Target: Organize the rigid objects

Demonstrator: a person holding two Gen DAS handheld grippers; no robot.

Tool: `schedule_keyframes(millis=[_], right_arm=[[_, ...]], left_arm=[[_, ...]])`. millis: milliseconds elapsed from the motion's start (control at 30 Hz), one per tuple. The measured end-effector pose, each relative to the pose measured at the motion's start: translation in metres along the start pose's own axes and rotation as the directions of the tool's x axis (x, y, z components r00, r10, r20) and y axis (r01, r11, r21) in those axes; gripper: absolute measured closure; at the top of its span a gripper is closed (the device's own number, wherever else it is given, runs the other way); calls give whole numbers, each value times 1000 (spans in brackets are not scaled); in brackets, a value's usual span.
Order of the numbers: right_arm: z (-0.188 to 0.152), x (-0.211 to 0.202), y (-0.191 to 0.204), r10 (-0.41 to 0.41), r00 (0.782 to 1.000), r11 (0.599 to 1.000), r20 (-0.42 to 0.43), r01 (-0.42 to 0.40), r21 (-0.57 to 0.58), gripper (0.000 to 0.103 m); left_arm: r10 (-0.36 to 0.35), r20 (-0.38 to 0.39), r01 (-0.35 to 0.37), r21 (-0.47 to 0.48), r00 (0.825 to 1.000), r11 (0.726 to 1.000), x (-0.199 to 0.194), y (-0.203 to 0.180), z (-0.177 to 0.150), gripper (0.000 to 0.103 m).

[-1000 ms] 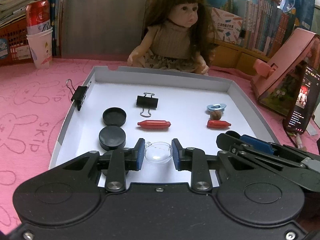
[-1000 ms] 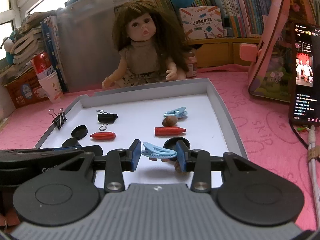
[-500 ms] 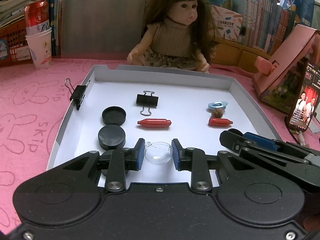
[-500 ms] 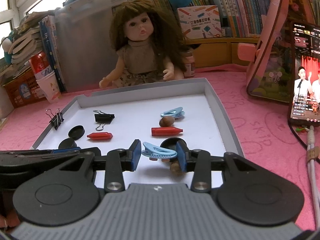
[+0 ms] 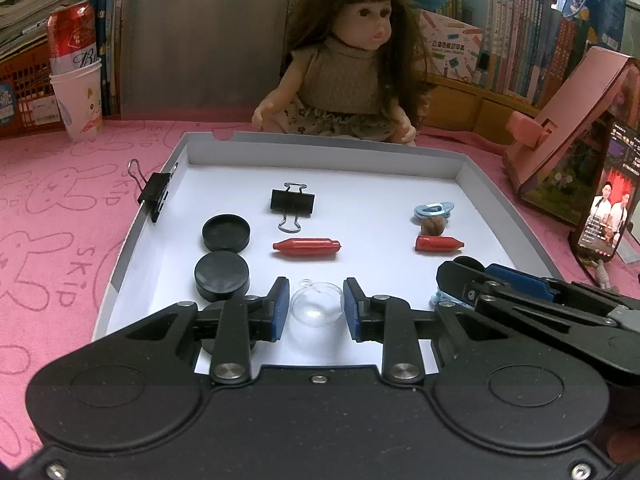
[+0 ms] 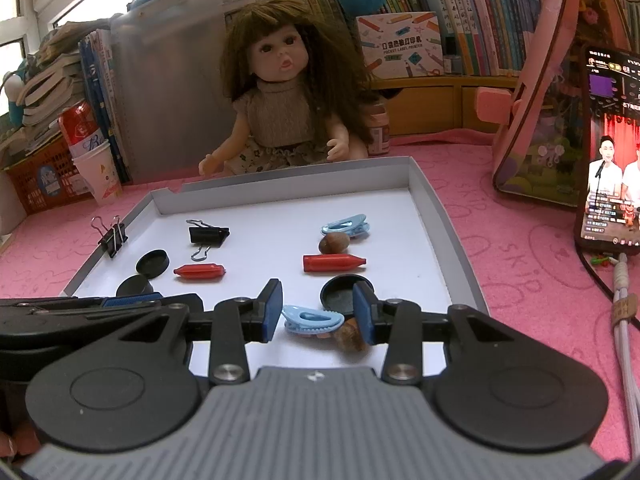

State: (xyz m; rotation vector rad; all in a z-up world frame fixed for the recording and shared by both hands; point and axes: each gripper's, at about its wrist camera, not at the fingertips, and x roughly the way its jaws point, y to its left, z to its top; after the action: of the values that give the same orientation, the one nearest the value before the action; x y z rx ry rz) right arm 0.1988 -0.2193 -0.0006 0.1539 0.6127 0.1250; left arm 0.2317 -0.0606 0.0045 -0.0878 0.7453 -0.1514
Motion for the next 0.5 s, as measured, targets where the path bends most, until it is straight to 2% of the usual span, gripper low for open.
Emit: schedule_keyframes(millis=[233,500], right_arm=[[3,-10,0,-12,999,1000,30,12,-9,39],[6,-21,1,-19,998,1000,57,20,-21,32]], left_arm=[[11,32,-11,-2,999,1000,-11,4,2,56],[19,51,-18,-6,999,1000,-22,6,2,48]])
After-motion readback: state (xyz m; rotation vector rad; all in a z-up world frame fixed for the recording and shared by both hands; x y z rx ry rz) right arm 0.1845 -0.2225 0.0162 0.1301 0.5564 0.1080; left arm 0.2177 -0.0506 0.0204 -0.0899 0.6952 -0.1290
